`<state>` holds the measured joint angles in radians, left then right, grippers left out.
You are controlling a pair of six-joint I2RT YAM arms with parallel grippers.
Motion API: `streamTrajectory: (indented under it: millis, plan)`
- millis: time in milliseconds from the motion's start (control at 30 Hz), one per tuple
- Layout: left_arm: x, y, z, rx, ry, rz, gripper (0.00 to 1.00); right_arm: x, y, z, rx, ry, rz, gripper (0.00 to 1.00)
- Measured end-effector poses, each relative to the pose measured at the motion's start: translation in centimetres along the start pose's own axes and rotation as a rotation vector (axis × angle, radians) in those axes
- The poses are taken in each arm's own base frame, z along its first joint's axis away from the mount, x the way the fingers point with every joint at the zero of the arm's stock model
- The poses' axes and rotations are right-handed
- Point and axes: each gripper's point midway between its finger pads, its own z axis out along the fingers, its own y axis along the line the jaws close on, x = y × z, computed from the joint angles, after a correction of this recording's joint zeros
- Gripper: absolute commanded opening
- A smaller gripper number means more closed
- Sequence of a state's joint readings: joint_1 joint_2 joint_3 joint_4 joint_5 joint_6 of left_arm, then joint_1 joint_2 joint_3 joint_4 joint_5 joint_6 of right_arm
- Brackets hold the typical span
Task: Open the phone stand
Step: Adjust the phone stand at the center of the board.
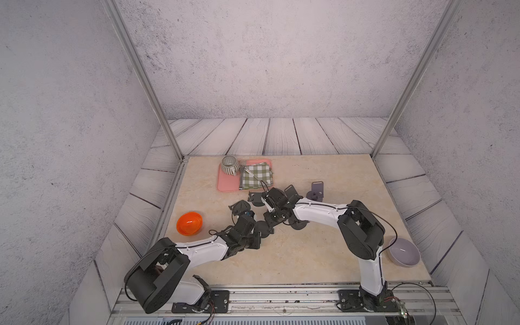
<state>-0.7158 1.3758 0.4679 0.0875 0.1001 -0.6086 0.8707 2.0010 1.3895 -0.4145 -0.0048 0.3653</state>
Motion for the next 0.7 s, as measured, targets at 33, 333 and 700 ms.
streamTrajectory:
  millis: [33, 333, 700]
  plan:
    - [-0.2, -0.1, 0.1, -0.002, -0.003, 0.002, 0.0, 0.1, 0.0, 0.0, 0.001, 0.003, 0.0, 0.01]
    - [-1.3, 0.4, 0.3, -0.046, -0.032, 0.009, 0.0, 0.7, -0.2, -1.5, 0.003, -0.009, -0.028, 0.25]
    - [-2.0, 1.5, 1.3, -0.077, -0.041, -0.003, 0.0, 1.1, 1.0, -3.0, -0.021, -0.011, -0.141, 0.85]
